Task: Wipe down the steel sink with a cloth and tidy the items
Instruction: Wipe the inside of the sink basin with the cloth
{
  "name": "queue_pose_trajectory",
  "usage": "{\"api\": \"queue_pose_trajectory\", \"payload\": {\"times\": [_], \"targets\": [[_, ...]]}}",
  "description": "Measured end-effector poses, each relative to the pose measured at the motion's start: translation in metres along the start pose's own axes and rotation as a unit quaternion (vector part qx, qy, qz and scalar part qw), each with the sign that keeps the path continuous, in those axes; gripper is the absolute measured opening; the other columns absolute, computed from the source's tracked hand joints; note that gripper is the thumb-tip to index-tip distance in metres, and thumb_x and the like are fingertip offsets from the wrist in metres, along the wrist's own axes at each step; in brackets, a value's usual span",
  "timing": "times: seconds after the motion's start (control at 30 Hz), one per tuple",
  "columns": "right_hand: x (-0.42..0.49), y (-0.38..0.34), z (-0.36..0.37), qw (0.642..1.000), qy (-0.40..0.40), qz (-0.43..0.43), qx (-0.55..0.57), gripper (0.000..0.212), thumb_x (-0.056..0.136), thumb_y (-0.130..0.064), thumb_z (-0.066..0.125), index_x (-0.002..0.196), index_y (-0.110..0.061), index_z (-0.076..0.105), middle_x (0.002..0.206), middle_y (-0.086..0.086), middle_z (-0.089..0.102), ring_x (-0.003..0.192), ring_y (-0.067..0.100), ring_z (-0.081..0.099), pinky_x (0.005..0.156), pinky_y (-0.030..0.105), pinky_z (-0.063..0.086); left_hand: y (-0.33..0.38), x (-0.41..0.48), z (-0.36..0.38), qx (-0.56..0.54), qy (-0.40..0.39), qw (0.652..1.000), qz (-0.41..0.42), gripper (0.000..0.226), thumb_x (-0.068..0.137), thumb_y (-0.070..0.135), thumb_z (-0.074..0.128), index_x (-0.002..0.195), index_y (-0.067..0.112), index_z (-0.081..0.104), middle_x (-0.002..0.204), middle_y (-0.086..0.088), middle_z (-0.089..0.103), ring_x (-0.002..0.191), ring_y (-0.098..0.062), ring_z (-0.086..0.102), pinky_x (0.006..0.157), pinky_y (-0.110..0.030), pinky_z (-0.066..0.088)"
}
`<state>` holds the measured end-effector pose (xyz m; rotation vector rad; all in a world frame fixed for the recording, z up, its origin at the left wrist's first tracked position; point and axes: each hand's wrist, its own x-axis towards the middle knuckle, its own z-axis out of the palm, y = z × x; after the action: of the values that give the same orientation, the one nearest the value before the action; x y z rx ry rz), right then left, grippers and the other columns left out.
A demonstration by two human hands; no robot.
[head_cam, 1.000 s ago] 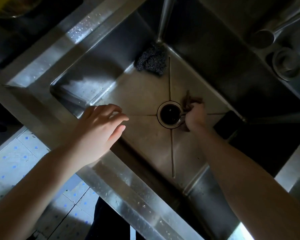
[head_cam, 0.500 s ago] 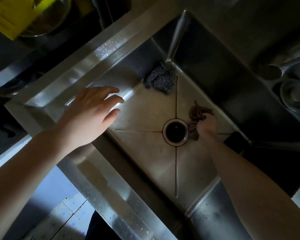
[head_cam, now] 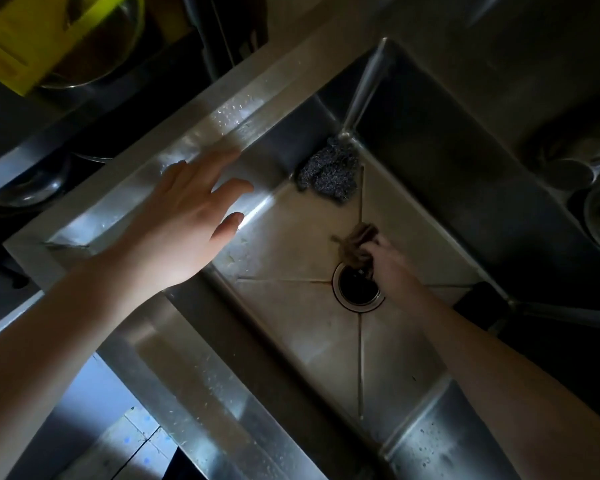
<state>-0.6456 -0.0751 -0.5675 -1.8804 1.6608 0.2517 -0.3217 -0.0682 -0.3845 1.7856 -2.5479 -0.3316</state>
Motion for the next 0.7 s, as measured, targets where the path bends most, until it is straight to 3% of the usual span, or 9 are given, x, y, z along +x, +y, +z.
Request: {"api": "queue_pose_trajectory", "payload": {"times": [0.13,0.27,0.37,0.53,0.7], "targets": [[-0.021,-0.004,0.004,0.997,-0.042,-0.046,-0.051,0.036,0.090,-0.005,0.049,0.122,-0.016,0.057,0.130,0.010,0.047,0.113,0.032,0.049,0.092,0.044,0.045,-0.003,-0.002,-0.001,-0.006,-0.020,1.000,-0.003,0.045,0.086,0.033,0.034,0.116,0.009,0.059,0.140,-0.018,0.044,0.108,-0.040,0.055,0.087,-0.047,0.040],[-0.019,-0.025,-0.006,0.990,-0.039,-0.089,-0.104,0.046,0.082,-0.004,0.059,0.121,-0.027,0.057,0.128,-0.003,0.047,0.114,0.020,0.046,0.086,0.025,0.041,-0.003,-0.003,-0.002,-0.015,-0.020,1.000,-0.008,0.038,0.088,0.026,0.042,0.116,0.007,0.059,0.140,-0.020,0.044,0.101,-0.041,0.057,0.085,-0.048,0.041],[-0.006,-0.060,-0.011,0.987,-0.035,-0.115,-0.108,0.044,0.087,-0.008,0.056,0.124,-0.030,0.055,0.128,-0.004,0.046,0.116,0.018,0.045,0.085,0.032,0.048,-0.004,-0.005,-0.001,-0.029,-0.011,0.999,-0.011,0.031,0.087,0.014,0.060,0.117,0.006,0.060,0.141,-0.021,0.043,0.104,-0.042,0.056,0.089,-0.049,0.040],[0.024,-0.127,-0.007,0.986,-0.009,-0.135,-0.093,0.038,0.088,-0.010,0.055,0.122,-0.027,0.056,0.126,-0.002,0.047,0.111,0.023,0.046,0.071,0.033,0.048,-0.011,-0.016,-0.007,-0.027,-0.020,0.999,-0.013,0.047,0.087,0.033,0.033,0.120,0.009,0.058,0.144,-0.019,0.039,0.112,-0.039,0.054,0.094,-0.047,0.037],[0.040,-0.178,0.020,0.982,-0.019,-0.158,-0.106,0.036,0.091,-0.010,0.045,0.121,-0.023,0.059,0.128,0.000,0.048,0.111,0.026,0.045,0.070,0.031,0.040,-0.022,-0.033,-0.009,-0.025,-0.004,1.000,-0.006,0.044,0.087,0.029,0.035,0.115,0.009,0.061,0.140,-0.017,0.045,0.113,-0.036,0.054,0.091,-0.047,0.039]]}}
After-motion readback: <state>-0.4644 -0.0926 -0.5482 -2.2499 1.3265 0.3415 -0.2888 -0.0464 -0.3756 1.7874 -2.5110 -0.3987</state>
